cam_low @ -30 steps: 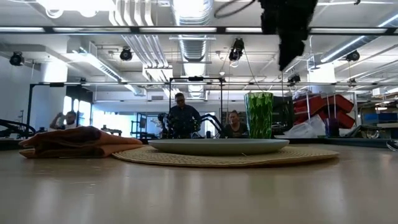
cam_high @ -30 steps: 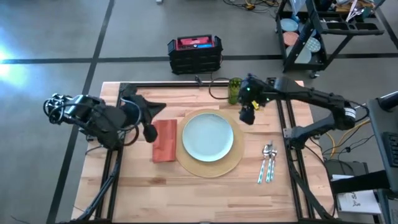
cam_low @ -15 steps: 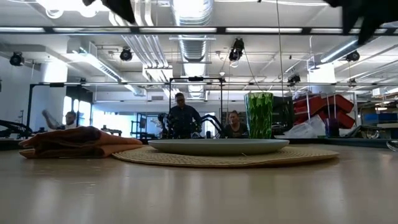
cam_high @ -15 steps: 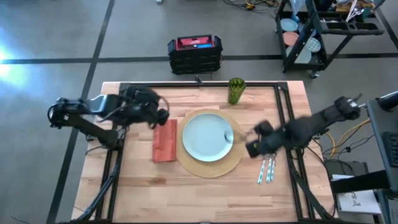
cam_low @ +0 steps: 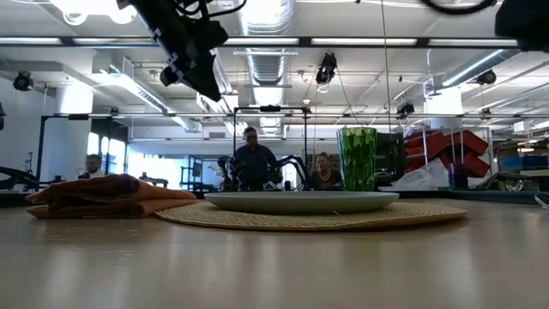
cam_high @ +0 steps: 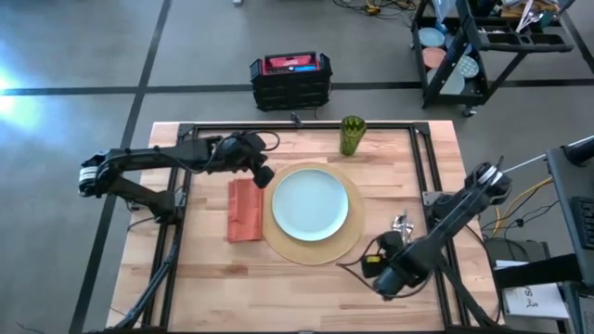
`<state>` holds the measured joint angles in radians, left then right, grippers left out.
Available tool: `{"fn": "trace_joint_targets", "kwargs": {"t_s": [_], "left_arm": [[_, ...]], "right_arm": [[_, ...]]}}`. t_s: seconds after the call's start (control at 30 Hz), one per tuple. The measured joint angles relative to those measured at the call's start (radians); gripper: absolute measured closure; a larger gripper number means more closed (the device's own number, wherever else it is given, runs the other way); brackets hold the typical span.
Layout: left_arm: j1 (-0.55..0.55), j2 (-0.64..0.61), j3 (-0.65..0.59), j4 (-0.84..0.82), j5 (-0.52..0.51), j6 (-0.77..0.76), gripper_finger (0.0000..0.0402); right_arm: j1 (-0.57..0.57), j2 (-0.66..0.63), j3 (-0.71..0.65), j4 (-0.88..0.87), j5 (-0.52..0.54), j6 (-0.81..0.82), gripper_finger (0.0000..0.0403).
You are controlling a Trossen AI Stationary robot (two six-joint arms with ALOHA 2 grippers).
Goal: Set table place
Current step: Put the blue spoon beside the white plate on the brown table mat
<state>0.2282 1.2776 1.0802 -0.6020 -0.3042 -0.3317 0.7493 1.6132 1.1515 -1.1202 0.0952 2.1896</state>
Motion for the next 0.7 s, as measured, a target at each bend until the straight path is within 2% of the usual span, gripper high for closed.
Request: {"fn": "trace_joint_targets", "kwargs": {"t_s": [0.2,0.33,0.6,0.7], "left_arm": [[0.004,0.009,-0.001,-0.011,0.001,0.026,0.0402],[0.004,-0.001,0.0,-0.032,0.004,0.028,0.0402],[0.005,-0.019,0.0,-0.12,0.003,0.036,0.0402],[0.005,-0.028,-0.001,-0.137,0.001,0.035,0.0402]], "right_arm": [[-0.059,0.031,-0.072,0.002,-0.102,0.011,0.0259],[-0.084,-0.005,-0.162,0.029,-0.111,0.012,0.0265],[-0.115,-0.107,-0.406,0.303,-0.096,0.01,0.0283],[-0.118,-0.114,-0.443,0.329,-0.095,0.008,0.0289]]}}
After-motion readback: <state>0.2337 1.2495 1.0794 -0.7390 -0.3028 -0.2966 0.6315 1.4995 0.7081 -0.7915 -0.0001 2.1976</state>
